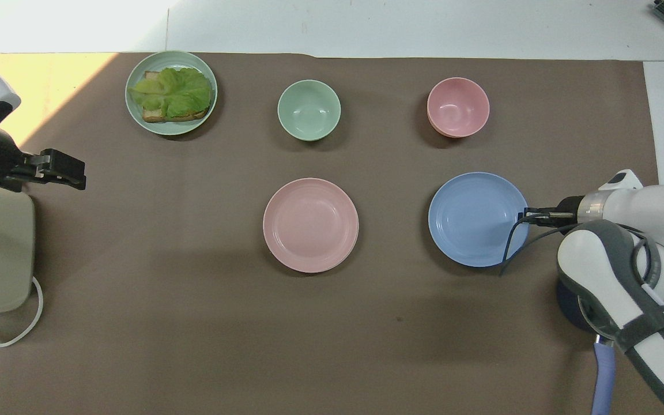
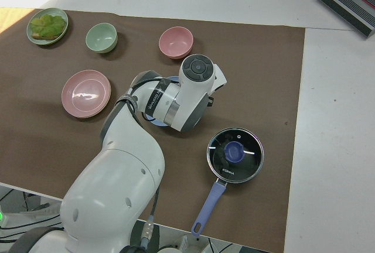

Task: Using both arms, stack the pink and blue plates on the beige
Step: 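Grip the blue plate rim with the right gripper and lift, then carry the blue plate onto the pink plate stack and lower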

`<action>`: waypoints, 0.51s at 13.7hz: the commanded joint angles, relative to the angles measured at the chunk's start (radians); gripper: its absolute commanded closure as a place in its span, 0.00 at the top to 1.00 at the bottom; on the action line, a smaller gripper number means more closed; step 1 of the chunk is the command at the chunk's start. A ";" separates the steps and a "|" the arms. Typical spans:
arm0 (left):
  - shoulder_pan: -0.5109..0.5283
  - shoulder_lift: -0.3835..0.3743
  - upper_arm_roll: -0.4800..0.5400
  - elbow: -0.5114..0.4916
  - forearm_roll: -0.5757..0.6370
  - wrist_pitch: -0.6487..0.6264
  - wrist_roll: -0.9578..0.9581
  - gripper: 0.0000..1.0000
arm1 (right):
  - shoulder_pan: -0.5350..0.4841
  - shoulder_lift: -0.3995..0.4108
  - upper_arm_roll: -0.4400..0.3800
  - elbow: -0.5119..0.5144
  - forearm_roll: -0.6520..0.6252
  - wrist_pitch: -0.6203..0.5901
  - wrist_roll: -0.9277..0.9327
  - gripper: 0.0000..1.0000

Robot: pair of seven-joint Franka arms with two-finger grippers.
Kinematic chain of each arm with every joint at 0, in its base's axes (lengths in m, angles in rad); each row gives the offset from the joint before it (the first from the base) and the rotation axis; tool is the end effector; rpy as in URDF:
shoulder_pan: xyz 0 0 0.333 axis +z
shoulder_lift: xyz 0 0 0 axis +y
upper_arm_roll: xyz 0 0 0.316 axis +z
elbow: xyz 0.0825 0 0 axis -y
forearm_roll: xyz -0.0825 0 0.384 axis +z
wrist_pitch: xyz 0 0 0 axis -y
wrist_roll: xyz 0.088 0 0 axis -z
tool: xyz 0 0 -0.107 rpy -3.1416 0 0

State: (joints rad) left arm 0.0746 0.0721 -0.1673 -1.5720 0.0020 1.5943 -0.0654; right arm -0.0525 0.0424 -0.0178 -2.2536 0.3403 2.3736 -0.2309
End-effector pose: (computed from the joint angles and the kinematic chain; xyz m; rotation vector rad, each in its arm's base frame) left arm 0.5742 -0.0499 0.5857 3.1342 -0.0427 -0.0775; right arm 0.5333 -0.0338 0.3529 -2.9048 0.1106 -0.1645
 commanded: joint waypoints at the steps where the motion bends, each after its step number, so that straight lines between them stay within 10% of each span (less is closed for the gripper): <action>1: 0.010 -0.006 -0.005 0.000 0.009 -0.016 0.001 1.00 | 0.044 -0.052 0.006 -0.001 0.048 -0.050 -0.018 0.00; 7: 0.010 -0.006 -0.005 0.000 0.009 -0.016 0.001 1.00 | 0.316 -0.015 0.007 0.051 0.172 0.109 0.170 0.00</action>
State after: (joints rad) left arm 0.0746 0.0721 -0.1673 -1.5720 0.0020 1.5943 -0.0654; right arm 0.1794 0.0052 -0.0112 -2.2245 0.4890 2.4103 -0.1550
